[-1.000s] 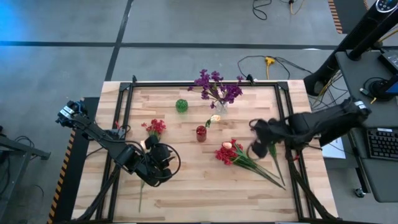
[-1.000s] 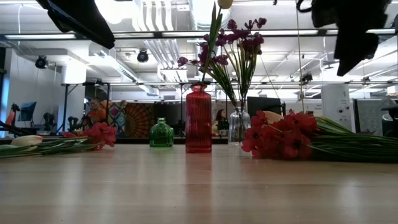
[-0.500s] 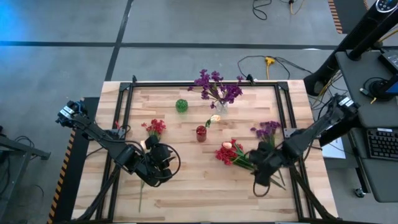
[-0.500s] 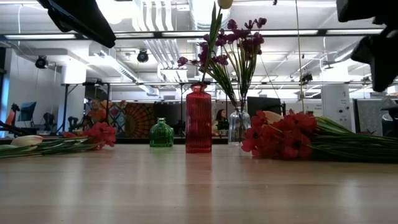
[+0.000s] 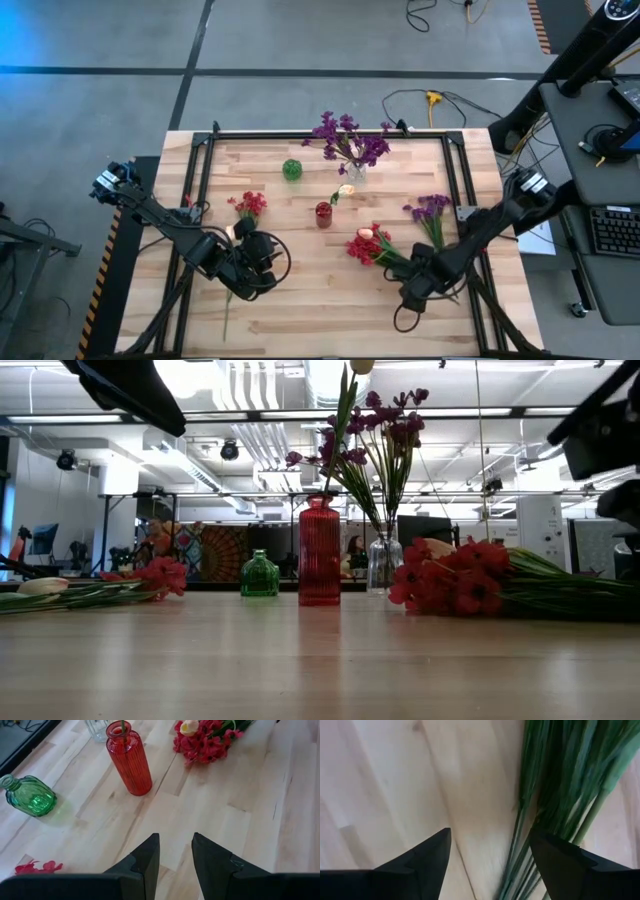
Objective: Sort flowers into vase by color
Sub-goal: Put the red flowers into the green vase
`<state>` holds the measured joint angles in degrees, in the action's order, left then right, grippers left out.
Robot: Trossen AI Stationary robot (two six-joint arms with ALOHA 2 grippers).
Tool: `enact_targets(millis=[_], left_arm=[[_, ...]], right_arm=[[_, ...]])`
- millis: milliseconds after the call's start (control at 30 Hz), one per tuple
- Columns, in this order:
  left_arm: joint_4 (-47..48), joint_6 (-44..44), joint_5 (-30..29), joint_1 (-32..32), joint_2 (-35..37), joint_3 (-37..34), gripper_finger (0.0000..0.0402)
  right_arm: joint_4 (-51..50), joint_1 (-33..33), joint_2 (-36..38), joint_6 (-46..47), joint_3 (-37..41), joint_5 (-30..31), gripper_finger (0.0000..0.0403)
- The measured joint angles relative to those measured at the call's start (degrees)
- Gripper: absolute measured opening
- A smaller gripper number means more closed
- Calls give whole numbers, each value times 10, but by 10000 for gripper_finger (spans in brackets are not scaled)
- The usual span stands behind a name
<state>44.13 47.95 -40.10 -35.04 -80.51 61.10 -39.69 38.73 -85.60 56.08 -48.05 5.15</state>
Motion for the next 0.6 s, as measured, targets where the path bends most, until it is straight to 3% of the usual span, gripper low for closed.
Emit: enact_targets(millis=[400, 600], left_arm=[[-3, -47, -2, 0, 0, 0, 97], [-6, -71, -53, 0, 0, 0, 97]], right_arm=[[-56, 0, -7, 53, 0, 21, 244], [-86, 0, -2, 74, 0, 51, 246]])
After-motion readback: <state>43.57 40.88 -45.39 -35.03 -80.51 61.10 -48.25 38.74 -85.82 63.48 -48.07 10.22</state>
